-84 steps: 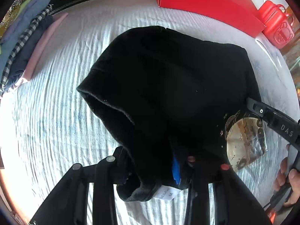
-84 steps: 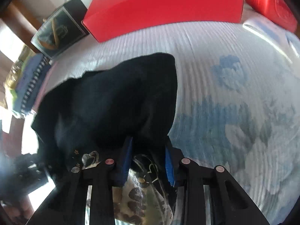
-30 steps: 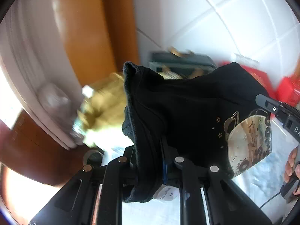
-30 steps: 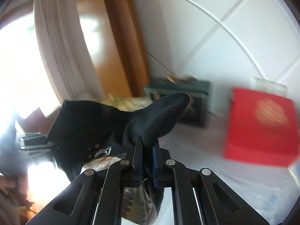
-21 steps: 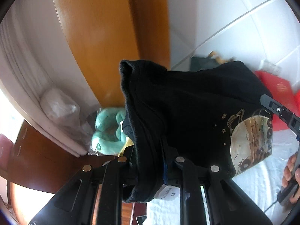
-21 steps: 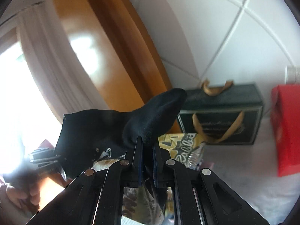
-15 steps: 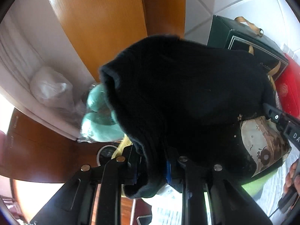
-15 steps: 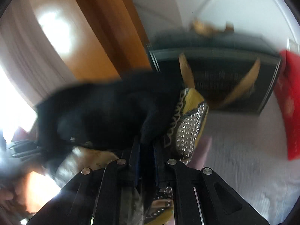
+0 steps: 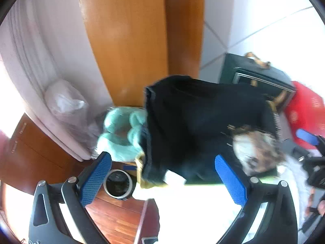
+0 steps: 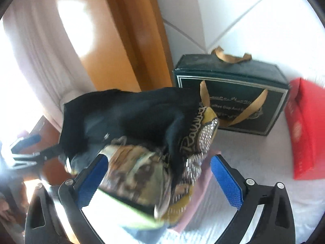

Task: Fold clothes

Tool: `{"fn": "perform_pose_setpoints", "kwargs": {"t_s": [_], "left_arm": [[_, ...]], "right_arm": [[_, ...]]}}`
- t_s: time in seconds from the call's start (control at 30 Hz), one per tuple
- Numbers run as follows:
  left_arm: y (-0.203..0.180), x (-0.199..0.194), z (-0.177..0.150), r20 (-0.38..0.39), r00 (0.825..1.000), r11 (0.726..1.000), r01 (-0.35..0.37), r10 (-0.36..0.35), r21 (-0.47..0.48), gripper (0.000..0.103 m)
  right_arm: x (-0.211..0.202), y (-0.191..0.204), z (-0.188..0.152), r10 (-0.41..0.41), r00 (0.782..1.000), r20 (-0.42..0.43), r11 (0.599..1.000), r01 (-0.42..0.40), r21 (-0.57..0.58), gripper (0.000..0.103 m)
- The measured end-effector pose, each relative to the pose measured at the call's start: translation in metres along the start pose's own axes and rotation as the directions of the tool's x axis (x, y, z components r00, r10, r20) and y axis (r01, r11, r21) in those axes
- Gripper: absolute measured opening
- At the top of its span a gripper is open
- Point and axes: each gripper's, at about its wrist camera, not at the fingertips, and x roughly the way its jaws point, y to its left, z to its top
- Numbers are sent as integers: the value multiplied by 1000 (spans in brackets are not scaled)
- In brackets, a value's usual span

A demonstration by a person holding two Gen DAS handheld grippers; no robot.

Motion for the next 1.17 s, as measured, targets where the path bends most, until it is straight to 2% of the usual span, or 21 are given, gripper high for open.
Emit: {"fn": "perform_pose_setpoints", "kwargs": {"t_s": [0.13,0.23,0.33,0.57,0.9,1.17], "left_arm": [[-16,-19,-12,-2,996,996,90,-90,22,103],[-27,-26,-18,-4,988,987,156,-156,47,103],[-29,-33,-25,-11,983,982,184,-184,37,103],[-37,-41,-41,-10,992,990,129,-129,64,103],[-36,-46,-40,-1,996,992,93,-93,81,103],[-33,-43,-35,-8,994,991,112,-112,72,103]], "right_arm": [[-17,18,-18,-89,996,-15,990,87,-115,102],[-18,16,-30,-102,994,-29,988,98,-117,102],[-18,13,-33,-110,993,-29,987,106,-121,102],[-31,23,-44,-132,991,-7,980,130,-149,102],[-36,29,-45,-140,990,-9,978,137,-156,102],[-37,29,-44,-151,989,-2,977,149,-151,102]]}}
